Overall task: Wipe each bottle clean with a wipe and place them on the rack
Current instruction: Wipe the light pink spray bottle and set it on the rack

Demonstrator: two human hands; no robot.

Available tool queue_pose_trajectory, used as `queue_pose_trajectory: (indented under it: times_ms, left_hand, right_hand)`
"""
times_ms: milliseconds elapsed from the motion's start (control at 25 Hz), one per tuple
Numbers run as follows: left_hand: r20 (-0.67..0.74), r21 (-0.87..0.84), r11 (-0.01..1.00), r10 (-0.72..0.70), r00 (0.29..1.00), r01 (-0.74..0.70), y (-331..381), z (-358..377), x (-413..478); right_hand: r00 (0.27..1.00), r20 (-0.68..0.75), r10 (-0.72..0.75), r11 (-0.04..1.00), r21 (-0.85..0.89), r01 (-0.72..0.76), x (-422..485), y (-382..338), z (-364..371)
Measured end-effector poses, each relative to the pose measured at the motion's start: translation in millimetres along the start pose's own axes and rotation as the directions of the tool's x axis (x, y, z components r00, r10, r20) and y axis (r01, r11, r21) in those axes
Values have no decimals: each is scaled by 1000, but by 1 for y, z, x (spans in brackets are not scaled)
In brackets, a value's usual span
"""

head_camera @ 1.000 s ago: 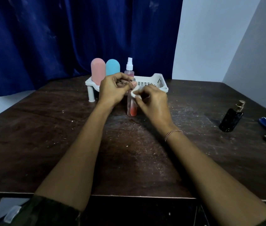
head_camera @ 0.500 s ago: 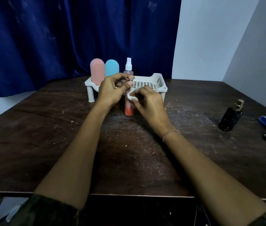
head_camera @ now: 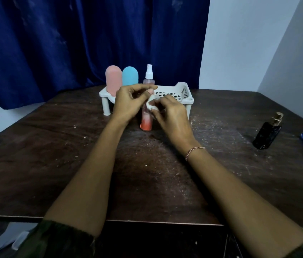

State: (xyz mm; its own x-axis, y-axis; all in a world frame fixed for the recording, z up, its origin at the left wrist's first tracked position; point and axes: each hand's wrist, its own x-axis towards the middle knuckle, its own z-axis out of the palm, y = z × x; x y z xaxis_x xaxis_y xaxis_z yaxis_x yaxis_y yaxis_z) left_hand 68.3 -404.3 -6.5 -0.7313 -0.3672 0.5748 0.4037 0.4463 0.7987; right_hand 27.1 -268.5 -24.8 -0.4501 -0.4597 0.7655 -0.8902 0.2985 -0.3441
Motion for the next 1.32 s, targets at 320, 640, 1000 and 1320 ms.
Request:
queue_pose_trajectory:
  times_ms: [320,640,1000,1320]
  left_hand:
    - [-30,-26,1000,-4,1000,3,-5,-2,2]
    - [-45,-29,1000,-7,999,5,-6,-1,2]
    - [-40,-37,999,-16,999,15,-5,1,2]
    - [-27,-58,998,-20,999,18,-4,3,0]
  right_hand:
    - [1000,21,8,1000,14,-8,-3,2,3]
    - [998,41,42,999,3,-43,-4,3,3]
    - [994,-6,105,993,58,-105,-5,2,1]
    - [994,-27,108,993,44,-106,-6,4,1]
